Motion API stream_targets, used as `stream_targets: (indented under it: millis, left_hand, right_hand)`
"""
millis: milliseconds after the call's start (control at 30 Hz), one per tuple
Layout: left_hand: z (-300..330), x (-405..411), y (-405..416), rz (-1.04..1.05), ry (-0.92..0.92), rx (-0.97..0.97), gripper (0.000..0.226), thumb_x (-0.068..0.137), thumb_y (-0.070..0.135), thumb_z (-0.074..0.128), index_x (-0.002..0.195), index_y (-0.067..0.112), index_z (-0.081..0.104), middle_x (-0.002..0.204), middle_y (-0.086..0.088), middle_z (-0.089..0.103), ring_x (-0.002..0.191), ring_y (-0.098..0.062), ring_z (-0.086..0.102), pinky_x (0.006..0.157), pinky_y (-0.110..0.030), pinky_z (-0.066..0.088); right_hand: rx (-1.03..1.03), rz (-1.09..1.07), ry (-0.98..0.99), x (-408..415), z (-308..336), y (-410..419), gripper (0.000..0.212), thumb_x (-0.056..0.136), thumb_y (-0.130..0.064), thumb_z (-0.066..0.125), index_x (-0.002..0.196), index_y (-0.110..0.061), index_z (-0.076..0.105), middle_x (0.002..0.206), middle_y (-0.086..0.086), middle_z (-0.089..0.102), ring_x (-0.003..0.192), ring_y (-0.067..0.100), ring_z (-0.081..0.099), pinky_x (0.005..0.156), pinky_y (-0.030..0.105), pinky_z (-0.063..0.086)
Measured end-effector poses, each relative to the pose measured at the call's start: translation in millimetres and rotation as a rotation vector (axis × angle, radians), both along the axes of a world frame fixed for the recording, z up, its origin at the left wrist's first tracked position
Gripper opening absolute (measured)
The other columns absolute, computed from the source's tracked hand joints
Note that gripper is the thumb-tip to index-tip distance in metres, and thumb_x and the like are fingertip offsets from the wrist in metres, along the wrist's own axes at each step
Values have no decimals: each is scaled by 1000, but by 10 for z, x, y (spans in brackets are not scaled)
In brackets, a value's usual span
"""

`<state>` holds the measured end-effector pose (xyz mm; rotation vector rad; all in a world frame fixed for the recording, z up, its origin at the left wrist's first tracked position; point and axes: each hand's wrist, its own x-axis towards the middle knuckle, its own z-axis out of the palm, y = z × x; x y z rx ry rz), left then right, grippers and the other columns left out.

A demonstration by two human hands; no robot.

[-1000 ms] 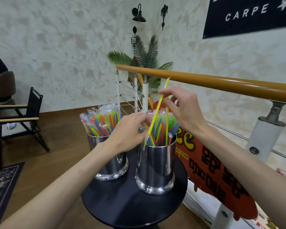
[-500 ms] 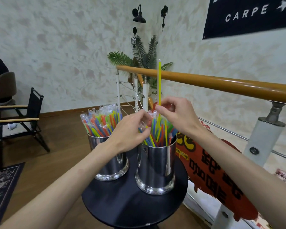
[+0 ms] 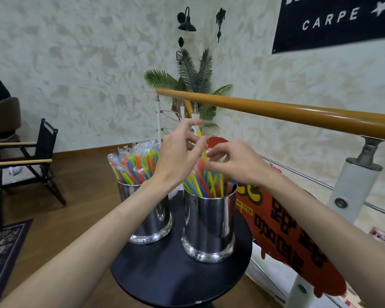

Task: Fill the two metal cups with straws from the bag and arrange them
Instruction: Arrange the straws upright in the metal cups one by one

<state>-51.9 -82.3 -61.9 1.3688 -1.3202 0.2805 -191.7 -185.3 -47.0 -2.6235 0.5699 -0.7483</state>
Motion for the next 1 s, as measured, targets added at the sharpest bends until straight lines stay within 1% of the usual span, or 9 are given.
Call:
stream_targets:
  millis: [100,200,300,467,633,700,833,900,1000]
  left_hand:
    - [-65,28,22,56,-102,133,32,94,19,65,125,21,58,77,10,70,73,-6,67,75,-33,56]
    - [-146,109,29,160,-310,301,13,93,28,61,100,25,72,97,8,71,91,-12,65,87,-45,53]
    - [-224,155,30,188,-379,406,30,99,38,53,86,25,78,111,7,68,103,-14,58,96,-47,45]
    - [-227,25,90,217,-311,255,50,92,55,38,118,25,69,122,6,58,116,-12,48,95,-30,27]
    - [-300,-230,42,177,-498,420,79,79,87,36,132,32,58,135,10,53,126,-9,44,107,-34,25]
    - [-327,-250,-23,221,-527,405,66,80,82,45,120,32,62,129,11,57,124,-11,48,108,-36,26]
    - [-300,-171,-31,261,-469,265,19,87,47,69,95,30,66,109,12,62,108,-15,57,100,-34,29]
    - [-286,-107,11,252,-446,257,12,86,39,71,90,29,65,103,13,61,103,-15,58,97,-33,30]
    - [-255,-36,59,243,-415,285,10,85,34,71,88,29,63,101,12,64,101,-17,59,97,-37,34]
  right_hand:
    - [190,67,-271,-99,106,-52,17,94,-28,71,108,-18,75,82,-14,73,70,-3,65,62,14,50]
    - [181,-68,-455,-205,177,-192,10,98,-20,64,102,-22,73,93,-9,73,72,2,66,60,13,46]
    - [139,-163,-292,-290,125,-341,16,99,-19,61,112,-20,71,108,-5,70,94,13,66,81,27,49]
    - [165,-173,-81,-337,-69,-471,24,102,-24,55,123,-19,66,118,0,67,108,18,63,96,38,51]
    - [224,-118,-54,-307,-123,-446,20,101,-26,58,116,-15,65,94,4,71,84,25,73,79,47,62]
    - [231,-106,-54,-287,-119,-425,17,101,-24,60,112,-12,67,89,4,71,80,24,73,73,45,64]
    - [245,-104,-25,-297,-105,-447,12,101,-18,62,104,-9,69,82,5,71,64,17,71,63,36,63]
    - [255,-112,-22,-316,-106,-465,11,101,-16,61,103,-8,68,80,6,71,61,15,71,59,31,62]
    - [284,-114,-18,-315,-115,-471,10,102,-18,60,101,-10,66,80,8,71,63,20,73,61,36,63]
